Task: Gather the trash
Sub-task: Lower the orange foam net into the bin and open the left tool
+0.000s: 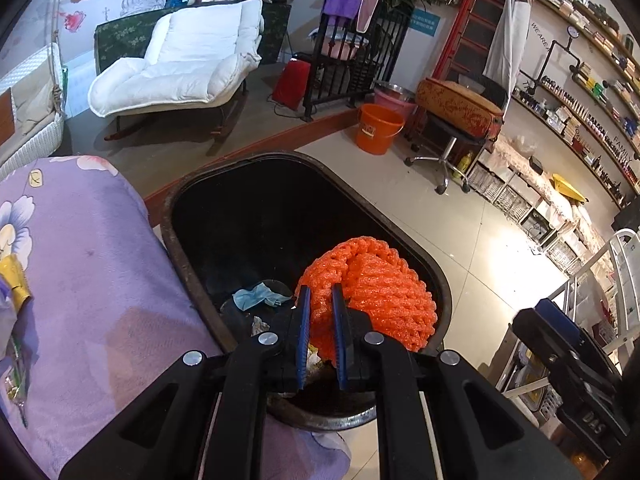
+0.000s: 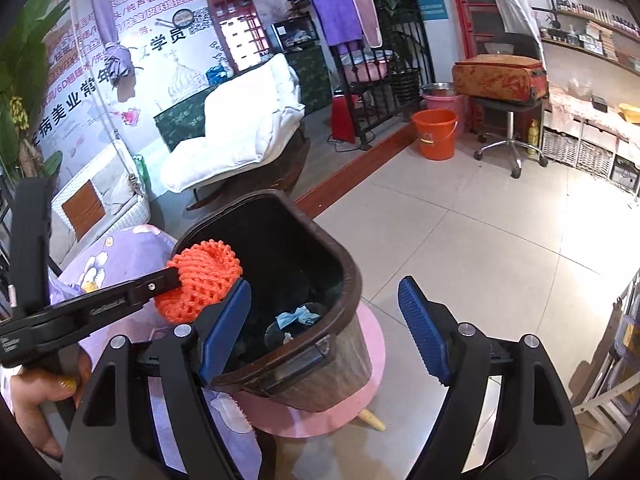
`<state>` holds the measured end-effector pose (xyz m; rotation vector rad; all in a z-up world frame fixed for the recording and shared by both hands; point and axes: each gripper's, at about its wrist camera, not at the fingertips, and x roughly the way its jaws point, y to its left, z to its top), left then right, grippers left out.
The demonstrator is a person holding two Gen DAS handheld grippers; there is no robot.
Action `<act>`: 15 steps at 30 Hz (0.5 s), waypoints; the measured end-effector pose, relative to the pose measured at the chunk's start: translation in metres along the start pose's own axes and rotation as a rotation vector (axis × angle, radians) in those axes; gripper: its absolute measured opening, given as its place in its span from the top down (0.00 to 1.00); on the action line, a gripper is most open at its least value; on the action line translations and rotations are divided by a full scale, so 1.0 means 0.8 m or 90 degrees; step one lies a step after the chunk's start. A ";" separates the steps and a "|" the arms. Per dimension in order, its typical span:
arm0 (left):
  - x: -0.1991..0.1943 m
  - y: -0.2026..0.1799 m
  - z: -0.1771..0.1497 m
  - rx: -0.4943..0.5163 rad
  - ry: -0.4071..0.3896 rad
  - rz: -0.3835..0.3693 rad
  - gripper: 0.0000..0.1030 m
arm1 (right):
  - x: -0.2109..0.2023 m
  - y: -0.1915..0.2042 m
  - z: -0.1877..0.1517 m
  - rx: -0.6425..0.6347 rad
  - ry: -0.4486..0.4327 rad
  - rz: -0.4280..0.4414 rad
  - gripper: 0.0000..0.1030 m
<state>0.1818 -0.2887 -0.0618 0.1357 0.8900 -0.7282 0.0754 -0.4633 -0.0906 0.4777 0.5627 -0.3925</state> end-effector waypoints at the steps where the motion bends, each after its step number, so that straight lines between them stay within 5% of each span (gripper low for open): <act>1: 0.003 -0.002 0.002 0.001 0.005 0.001 0.89 | -0.001 -0.003 0.000 0.002 0.001 -0.002 0.26; 7: 0.024 -0.004 0.007 -0.006 0.032 0.002 0.88 | -0.002 -0.015 -0.001 0.011 0.003 -0.010 0.26; 9: 0.029 -0.005 0.009 -0.008 0.039 0.006 0.80 | -0.002 -0.017 -0.002 0.013 0.003 -0.011 0.26; 11: 0.029 -0.004 0.008 -0.007 0.043 0.009 0.50 | -0.001 -0.019 -0.001 0.016 0.002 -0.013 0.24; 15: 0.019 -0.005 0.006 0.005 0.018 0.022 0.27 | -0.003 -0.022 0.003 0.020 -0.003 -0.016 0.22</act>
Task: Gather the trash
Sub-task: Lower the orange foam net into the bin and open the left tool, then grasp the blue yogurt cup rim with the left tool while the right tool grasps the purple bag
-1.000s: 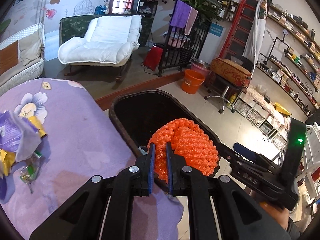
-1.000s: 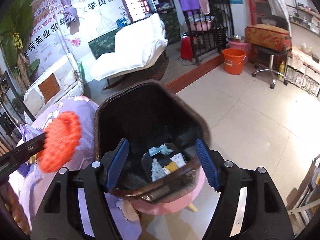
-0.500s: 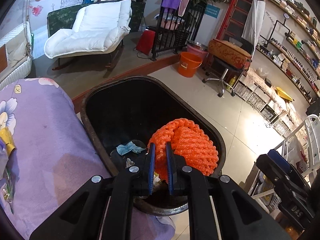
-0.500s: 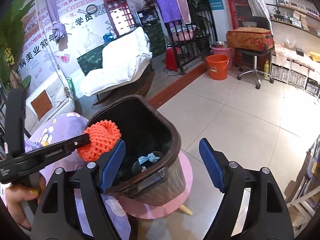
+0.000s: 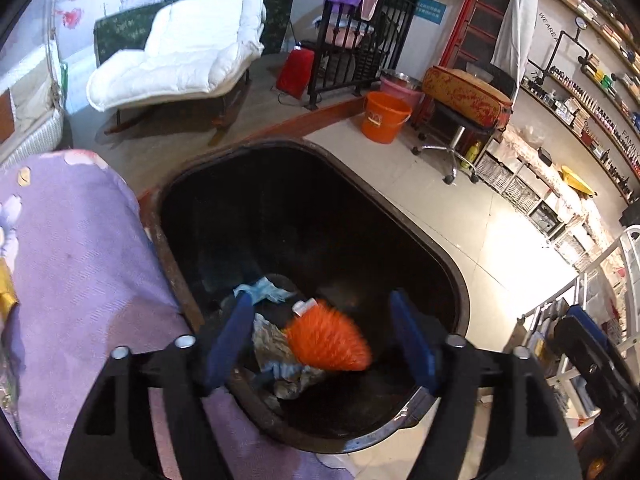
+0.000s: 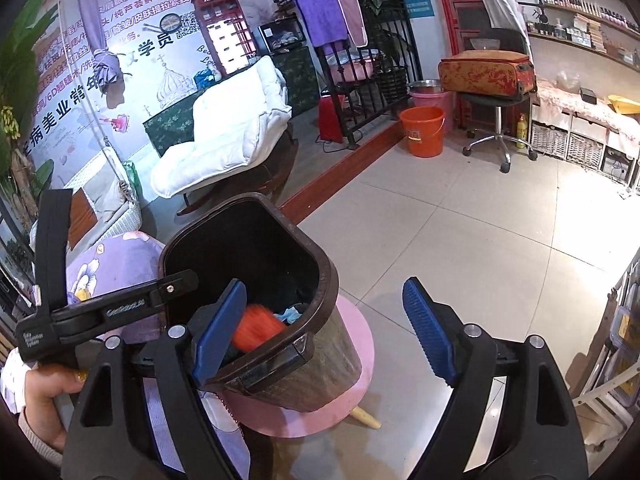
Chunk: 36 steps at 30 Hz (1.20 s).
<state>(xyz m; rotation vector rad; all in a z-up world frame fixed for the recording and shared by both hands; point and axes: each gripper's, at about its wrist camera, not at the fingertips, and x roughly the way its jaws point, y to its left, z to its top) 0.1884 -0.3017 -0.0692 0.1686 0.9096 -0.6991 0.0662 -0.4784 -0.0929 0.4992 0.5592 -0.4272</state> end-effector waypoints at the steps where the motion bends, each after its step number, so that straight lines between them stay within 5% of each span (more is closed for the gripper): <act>1: -0.005 0.000 -0.002 0.004 -0.003 0.001 0.23 | -0.001 -0.001 0.001 0.001 -0.002 0.000 0.21; 12: -0.063 -0.001 -0.029 0.024 -0.065 0.029 0.18 | 0.005 0.032 -0.001 -0.021 0.014 0.044 0.20; 23: -0.128 0.056 -0.064 -0.028 -0.112 0.090 0.17 | 0.011 0.103 -0.013 -0.092 0.044 0.121 0.20; 36: -0.207 0.183 -0.111 -0.058 -0.092 0.272 0.17 | 0.016 0.221 -0.043 -0.221 0.099 0.237 0.20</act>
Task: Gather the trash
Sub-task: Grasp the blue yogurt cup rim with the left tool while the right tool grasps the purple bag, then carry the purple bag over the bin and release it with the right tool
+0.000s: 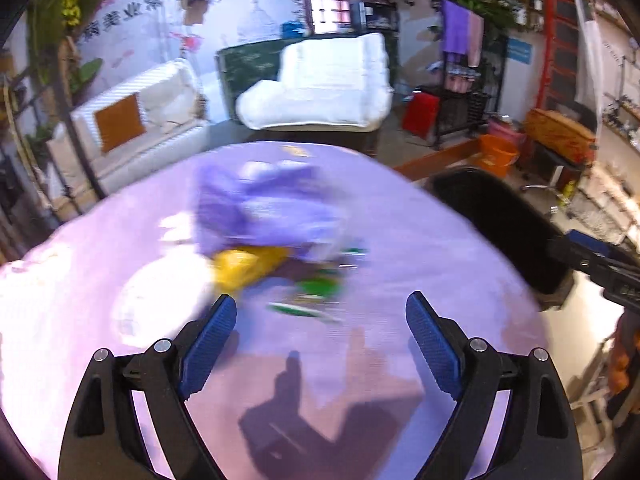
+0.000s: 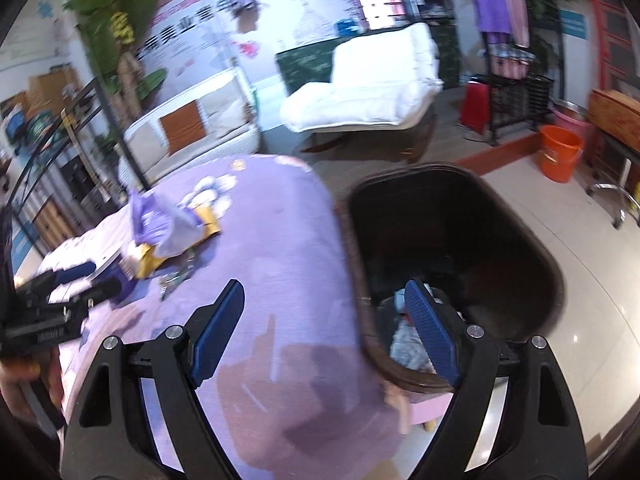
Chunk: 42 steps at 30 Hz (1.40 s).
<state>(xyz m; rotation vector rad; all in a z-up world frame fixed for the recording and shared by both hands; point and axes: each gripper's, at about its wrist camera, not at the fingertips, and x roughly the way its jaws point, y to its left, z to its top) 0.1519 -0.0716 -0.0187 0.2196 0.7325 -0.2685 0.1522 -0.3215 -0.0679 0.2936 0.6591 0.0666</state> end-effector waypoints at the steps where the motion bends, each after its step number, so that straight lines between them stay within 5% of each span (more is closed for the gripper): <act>1: 0.001 0.013 0.003 0.002 0.002 0.022 0.17 | 0.003 0.011 0.001 -0.012 0.004 0.009 0.20; 6: 0.023 0.068 0.016 0.008 0.043 0.054 0.25 | 0.013 0.051 0.010 -0.061 0.016 0.045 0.20; 11: 0.052 0.092 0.003 0.015 0.107 0.012 0.46 | 0.033 0.097 0.025 -0.117 0.042 0.085 0.20; 17: 0.058 0.106 -0.017 -0.021 0.123 -0.008 0.81 | 0.070 0.154 0.042 -0.210 0.071 0.122 0.20; 24: 0.027 0.135 -0.043 -0.099 0.086 0.000 0.92 | 0.127 0.201 0.069 -0.283 0.081 0.131 0.21; 30: 0.005 0.156 -0.063 -0.188 0.055 -0.009 0.92 | 0.171 0.212 0.085 -0.294 0.097 0.135 0.39; 35: -0.001 0.151 -0.066 -0.211 0.041 -0.005 0.92 | 0.181 0.220 0.072 -0.301 0.123 0.149 0.84; 42: -0.010 0.150 -0.068 -0.232 0.016 -0.004 0.92 | 0.141 0.222 0.056 -0.299 0.080 0.170 0.95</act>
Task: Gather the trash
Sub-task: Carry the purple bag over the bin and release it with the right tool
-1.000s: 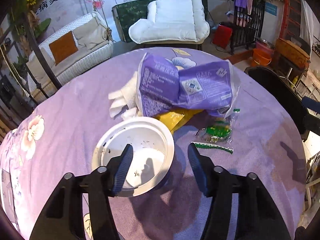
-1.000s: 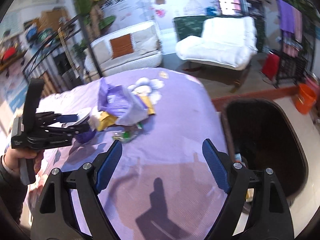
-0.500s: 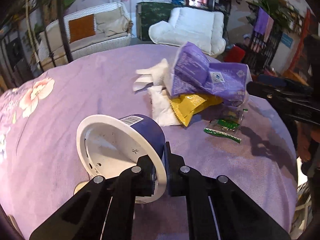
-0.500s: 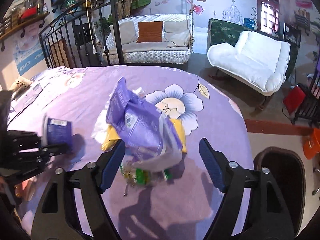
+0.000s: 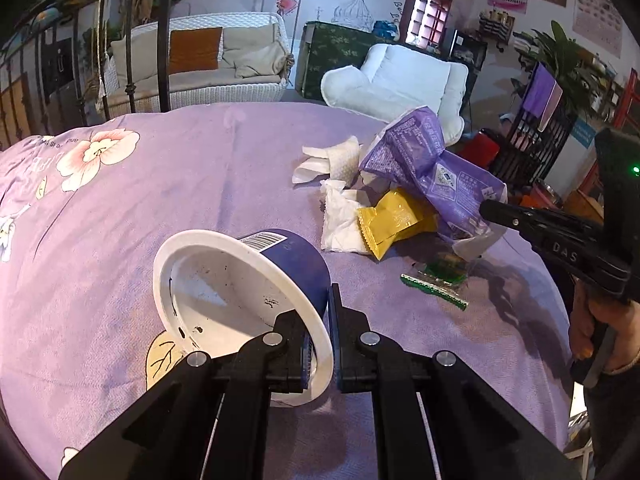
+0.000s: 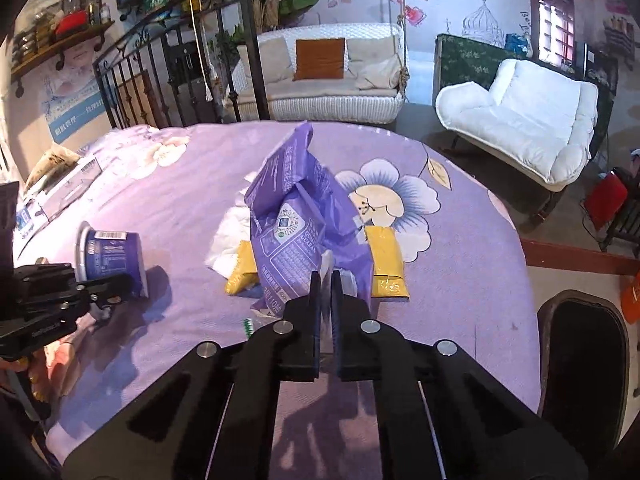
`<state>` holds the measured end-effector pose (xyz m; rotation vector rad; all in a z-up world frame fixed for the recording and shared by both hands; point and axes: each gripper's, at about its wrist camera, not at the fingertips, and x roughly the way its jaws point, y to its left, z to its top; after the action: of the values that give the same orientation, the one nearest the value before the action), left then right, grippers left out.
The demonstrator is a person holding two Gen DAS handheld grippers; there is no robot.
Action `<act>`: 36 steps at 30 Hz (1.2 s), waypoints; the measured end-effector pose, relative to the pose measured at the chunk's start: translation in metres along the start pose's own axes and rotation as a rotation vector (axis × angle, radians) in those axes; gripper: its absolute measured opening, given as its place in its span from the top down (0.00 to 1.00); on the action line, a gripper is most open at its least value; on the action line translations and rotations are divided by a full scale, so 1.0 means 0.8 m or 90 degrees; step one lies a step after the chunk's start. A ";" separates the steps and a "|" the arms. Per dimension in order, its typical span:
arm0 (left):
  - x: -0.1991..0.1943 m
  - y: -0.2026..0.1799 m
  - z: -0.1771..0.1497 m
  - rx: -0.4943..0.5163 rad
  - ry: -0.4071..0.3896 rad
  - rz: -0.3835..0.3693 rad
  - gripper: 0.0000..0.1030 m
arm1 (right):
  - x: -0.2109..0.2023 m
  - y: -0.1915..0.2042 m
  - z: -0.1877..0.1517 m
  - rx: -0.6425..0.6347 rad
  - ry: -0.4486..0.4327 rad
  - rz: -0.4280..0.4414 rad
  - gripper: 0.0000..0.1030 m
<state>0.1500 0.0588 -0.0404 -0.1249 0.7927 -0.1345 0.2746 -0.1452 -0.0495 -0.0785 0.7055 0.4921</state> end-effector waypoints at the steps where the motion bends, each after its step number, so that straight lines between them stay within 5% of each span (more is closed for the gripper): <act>1: -0.003 -0.002 0.000 0.000 -0.004 -0.001 0.92 | -0.008 0.003 -0.001 0.001 -0.010 -0.003 0.95; 16: -0.025 -0.075 -0.002 0.046 -0.047 -0.072 0.92 | -0.111 -0.015 -0.041 0.090 -0.087 -0.044 0.96; 36: 0.001 -0.223 -0.013 0.169 -0.024 -0.225 0.92 | -0.224 -0.153 -0.154 0.265 -0.112 -0.227 0.96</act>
<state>0.1299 -0.1175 -0.0189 -0.0138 0.7027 -0.5676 0.1394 -0.3546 -0.0405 0.2256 0.5928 0.0043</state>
